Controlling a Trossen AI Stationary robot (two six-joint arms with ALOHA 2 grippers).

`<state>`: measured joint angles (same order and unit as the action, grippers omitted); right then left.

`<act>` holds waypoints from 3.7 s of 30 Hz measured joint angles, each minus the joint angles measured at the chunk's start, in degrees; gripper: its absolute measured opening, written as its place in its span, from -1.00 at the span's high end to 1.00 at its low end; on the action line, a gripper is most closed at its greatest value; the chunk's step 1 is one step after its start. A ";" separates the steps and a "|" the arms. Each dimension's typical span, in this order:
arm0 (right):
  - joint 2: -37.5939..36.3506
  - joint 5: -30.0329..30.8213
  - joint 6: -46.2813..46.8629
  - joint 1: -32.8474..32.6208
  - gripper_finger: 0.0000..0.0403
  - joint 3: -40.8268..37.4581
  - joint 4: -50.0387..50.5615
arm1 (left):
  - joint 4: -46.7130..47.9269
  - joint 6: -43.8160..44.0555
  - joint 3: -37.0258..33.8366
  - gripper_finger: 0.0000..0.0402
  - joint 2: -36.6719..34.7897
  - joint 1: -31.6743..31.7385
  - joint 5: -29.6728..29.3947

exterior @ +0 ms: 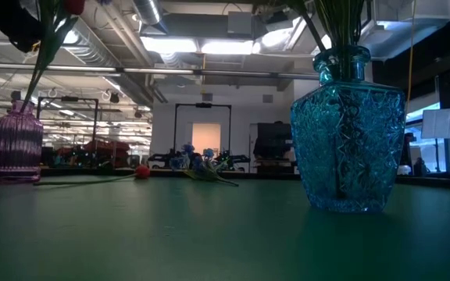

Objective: Sort flowers into vase by color
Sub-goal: Put the left blue flower into the purple vase

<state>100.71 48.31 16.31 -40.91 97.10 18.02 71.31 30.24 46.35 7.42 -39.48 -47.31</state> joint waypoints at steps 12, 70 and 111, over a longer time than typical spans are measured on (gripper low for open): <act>0.00 0.02 -0.26 0.15 0.07 0.00 -0.24 | -6.59 1.66 -0.69 0.87 0.00 0.00 5.84; 0.00 -1.48 -1.61 0.07 0.07 0.00 0.06 | -2.89 2.49 -0.92 0.86 0.37 0.00 -1.29; 0.44 -4.08 0.38 0.00 0.07 0.07 2.04 | 7.77 25.73 3.84 0.86 3.13 -0.02 -1.18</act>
<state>101.14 44.24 16.69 -40.91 97.17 20.06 79.08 55.96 50.19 10.55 -39.51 -48.49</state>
